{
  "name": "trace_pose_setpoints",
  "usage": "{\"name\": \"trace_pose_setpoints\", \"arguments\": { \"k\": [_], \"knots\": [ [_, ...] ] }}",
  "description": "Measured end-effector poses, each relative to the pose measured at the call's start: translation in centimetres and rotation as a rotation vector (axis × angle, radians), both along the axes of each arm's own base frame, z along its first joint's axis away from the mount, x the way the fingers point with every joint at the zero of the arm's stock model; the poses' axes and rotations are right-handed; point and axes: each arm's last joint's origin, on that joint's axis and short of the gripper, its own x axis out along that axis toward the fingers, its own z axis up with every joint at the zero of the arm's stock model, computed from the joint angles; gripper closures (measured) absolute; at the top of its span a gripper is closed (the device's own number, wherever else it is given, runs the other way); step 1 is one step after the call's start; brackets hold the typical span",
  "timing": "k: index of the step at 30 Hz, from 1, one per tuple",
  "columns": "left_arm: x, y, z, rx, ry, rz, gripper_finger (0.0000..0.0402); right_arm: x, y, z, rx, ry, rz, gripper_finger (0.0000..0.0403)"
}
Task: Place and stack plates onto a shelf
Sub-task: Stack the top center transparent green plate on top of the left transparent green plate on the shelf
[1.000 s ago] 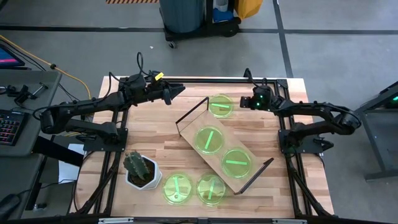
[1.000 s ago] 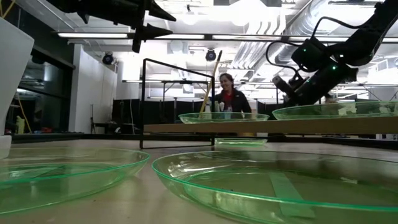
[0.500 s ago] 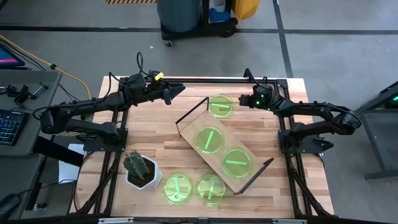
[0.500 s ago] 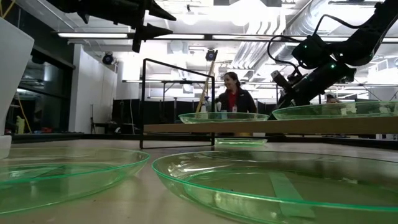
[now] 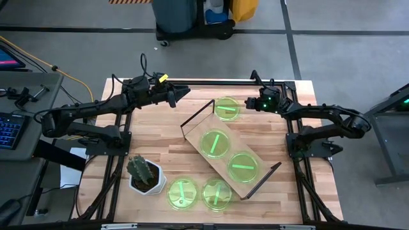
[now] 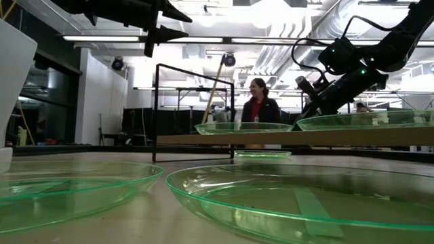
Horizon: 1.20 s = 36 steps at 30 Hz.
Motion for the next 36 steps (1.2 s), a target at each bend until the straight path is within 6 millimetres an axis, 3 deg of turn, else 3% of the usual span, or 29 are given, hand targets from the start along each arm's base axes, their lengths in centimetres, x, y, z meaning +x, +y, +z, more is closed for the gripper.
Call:
{"name": "trace_pose_setpoints", "arguments": {
  "k": [14,20,27,36],
  "knots": [
    [0.0,0.0,0.0,0.011,0.004,-0.001,0.0241,0.0,-0.2,0.1,0.039,-0.029,-0.087,0.0395],
    [0.0,0.0,0.0,0.023,0.008,-0.002,0.0241,0.1,-0.2,-0.4,0.058,-0.011,-0.09,0.0318],
    [0.0,0.0,0.0,0.027,0.005,-0.002,0.0241,1.4,0.6,-2.4,0.107,0.052,-0.117,0.0215],
    [0.0,0.0,0.1,0.027,0.004,-0.003,0.0241,5.4,-0.5,-3.5,0.071,0.174,-0.188,0.0202]
  ]
}}
